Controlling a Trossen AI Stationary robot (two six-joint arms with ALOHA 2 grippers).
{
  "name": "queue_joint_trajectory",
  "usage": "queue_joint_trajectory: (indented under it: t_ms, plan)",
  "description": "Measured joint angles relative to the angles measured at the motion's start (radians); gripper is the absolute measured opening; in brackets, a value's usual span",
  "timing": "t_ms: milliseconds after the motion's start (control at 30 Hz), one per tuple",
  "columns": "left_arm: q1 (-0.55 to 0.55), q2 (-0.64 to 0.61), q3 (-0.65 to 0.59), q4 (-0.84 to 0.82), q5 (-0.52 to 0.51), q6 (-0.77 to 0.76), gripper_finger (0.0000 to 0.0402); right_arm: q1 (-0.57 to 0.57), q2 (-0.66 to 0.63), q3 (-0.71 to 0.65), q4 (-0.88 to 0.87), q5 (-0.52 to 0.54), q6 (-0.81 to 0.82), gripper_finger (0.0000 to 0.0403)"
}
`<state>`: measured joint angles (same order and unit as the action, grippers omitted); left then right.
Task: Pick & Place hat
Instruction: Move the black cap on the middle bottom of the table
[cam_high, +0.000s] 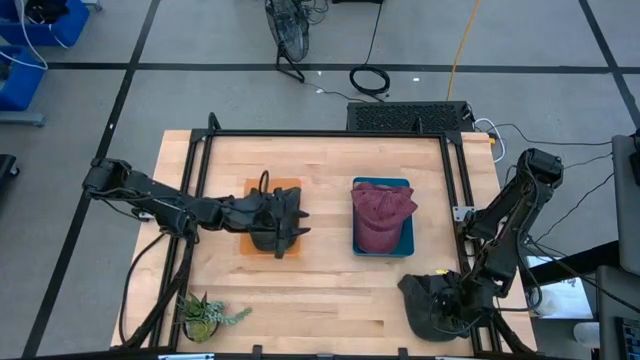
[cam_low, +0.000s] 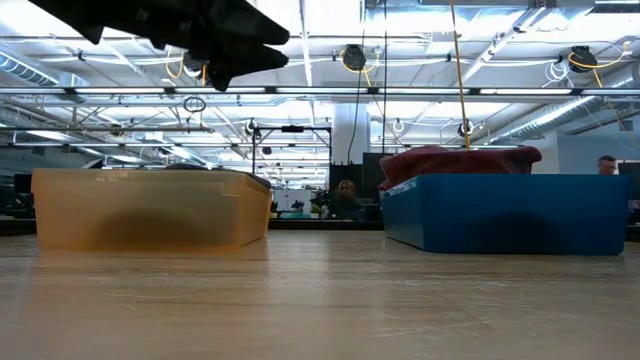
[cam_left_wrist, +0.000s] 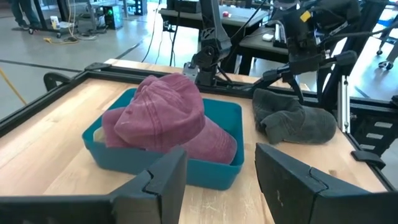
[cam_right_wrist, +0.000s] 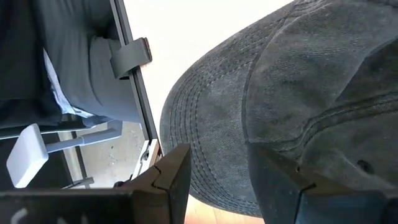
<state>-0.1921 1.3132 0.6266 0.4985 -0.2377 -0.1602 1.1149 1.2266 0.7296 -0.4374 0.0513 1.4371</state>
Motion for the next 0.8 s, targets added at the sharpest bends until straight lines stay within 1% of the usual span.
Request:
queue_joint_trajectory:
  t_ms: [200,367,667,800]
  plan:
    - [0.000,0.000,0.000,-0.033,0.001,0.000,0.0191,0.000,0.000,0.000,0.015,-0.028,0.036,0.0141]
    - [0.000,0.000,0.000,-0.063,0.001,0.022,0.0191,0.000,0.000,0.000,0.006,-0.030,0.015,0.0142]
    - [0.001,0.000,0.000,-0.070,0.001,0.047,0.0191,-0.030,-0.060,0.000,-0.112,-0.033,-0.031,0.0142]
    - [0.001,0.000,0.000,-0.070,0.001,0.043,0.0191,-0.042,-0.073,0.000,-0.167,-0.016,-0.053,0.0142]
